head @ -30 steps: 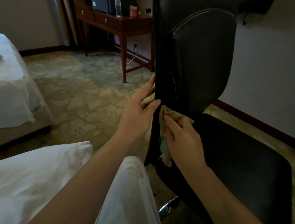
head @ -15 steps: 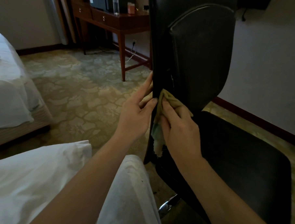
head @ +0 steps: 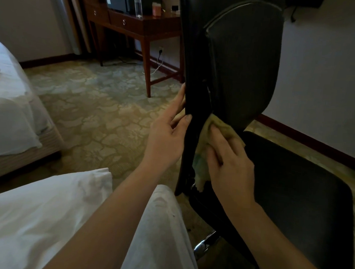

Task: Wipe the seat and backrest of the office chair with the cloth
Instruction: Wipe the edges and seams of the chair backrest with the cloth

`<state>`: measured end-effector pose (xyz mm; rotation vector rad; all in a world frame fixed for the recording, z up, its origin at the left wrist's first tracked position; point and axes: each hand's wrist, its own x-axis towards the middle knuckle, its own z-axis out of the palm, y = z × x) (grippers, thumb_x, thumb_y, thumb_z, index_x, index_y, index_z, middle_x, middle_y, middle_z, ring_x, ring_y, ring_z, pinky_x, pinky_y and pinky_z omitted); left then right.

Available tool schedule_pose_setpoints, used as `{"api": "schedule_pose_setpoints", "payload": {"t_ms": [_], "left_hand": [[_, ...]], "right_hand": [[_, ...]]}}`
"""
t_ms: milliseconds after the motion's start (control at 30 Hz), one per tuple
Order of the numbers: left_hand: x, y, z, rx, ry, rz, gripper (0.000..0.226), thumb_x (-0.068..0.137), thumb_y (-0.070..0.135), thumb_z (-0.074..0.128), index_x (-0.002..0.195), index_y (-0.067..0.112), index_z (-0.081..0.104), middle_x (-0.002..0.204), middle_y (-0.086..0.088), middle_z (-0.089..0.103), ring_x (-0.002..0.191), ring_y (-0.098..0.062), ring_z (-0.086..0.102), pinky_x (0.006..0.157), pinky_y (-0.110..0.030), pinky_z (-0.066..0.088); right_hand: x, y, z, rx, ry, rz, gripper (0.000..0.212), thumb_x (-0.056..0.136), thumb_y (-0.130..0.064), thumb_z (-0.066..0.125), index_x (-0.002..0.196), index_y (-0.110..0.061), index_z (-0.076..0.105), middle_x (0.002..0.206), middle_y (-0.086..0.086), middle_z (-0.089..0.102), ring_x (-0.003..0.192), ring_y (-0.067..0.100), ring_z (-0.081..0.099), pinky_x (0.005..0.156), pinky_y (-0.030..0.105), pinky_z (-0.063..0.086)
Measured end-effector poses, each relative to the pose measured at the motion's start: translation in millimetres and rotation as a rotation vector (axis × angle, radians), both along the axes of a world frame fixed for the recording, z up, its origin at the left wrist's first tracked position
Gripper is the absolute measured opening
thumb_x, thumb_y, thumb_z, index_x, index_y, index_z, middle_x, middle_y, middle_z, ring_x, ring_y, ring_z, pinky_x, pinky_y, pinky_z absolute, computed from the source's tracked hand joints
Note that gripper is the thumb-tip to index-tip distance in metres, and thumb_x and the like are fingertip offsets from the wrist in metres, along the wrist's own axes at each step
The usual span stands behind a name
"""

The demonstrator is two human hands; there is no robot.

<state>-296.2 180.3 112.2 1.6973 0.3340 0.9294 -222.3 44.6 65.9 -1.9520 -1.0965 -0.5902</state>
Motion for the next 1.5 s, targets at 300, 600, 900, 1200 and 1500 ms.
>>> {"api": "schedule_pose_setpoints", "payload": {"t_ms": [300,600,900,1200,1500], "left_hand": [[-0.8,3.1,-0.1,-0.008,-0.004,0.001,0.063,0.103,-0.003,0.049,0.152,0.035,0.036,0.151,0.006,0.052,0.137,0.003,0.047,0.112,-0.033,0.045],[-1.1,-1.4,1.3,-0.012,0.005,0.015,0.061,0.103,-0.001,0.05,0.154,0.03,0.036,0.147,0.01,0.055,0.129,0.009,0.052,0.109,-0.029,0.048],[0.0,0.5,-5.2,0.032,0.039,0.017,0.069,0.102,0.0,0.051,0.156,0.038,0.031,0.152,0.012,0.049,0.139,-0.002,0.047,0.113,-0.039,0.045],[0.1,3.6,-4.3,0.033,0.07,0.015,0.076,0.098,-0.008,0.053,0.157,0.034,0.031,0.149,0.015,0.052,0.133,0.011,0.046,0.108,-0.019,0.044],[-0.4,4.0,-5.6,0.034,0.063,-0.007,0.076,0.098,-0.006,0.054,0.158,0.035,0.03,0.152,0.015,0.048,0.139,0.008,0.04,0.115,-0.032,0.043]], "right_hand": [[1.2,36.5,2.0,-0.094,-0.03,-0.012,0.044,0.099,-0.018,0.06,0.143,-0.013,0.054,0.12,0.017,0.063,0.091,0.032,0.068,0.073,0.045,0.061],[0.6,21.8,-39.1,-0.209,0.01,-0.017,0.036,0.09,-0.008,0.068,0.126,-0.009,0.066,0.107,0.018,0.069,0.078,0.028,0.071,0.063,0.044,0.062],[-6.7,17.0,-0.5,0.02,0.124,0.021,0.046,0.098,-0.014,0.059,0.144,-0.017,0.054,0.132,0.011,0.057,0.112,0.006,0.052,0.089,0.016,0.047],[-5.0,37.3,-21.8,-0.05,0.094,-0.018,0.042,0.094,-0.014,0.067,0.136,-0.013,0.061,0.113,0.016,0.066,0.084,0.032,0.069,0.07,0.045,0.062],[-15.4,7.2,-51.8,-0.052,0.138,-0.056,0.043,0.095,-0.021,0.056,0.137,-0.014,0.059,0.11,0.014,0.063,0.084,0.028,0.068,0.064,0.042,0.062]]}}
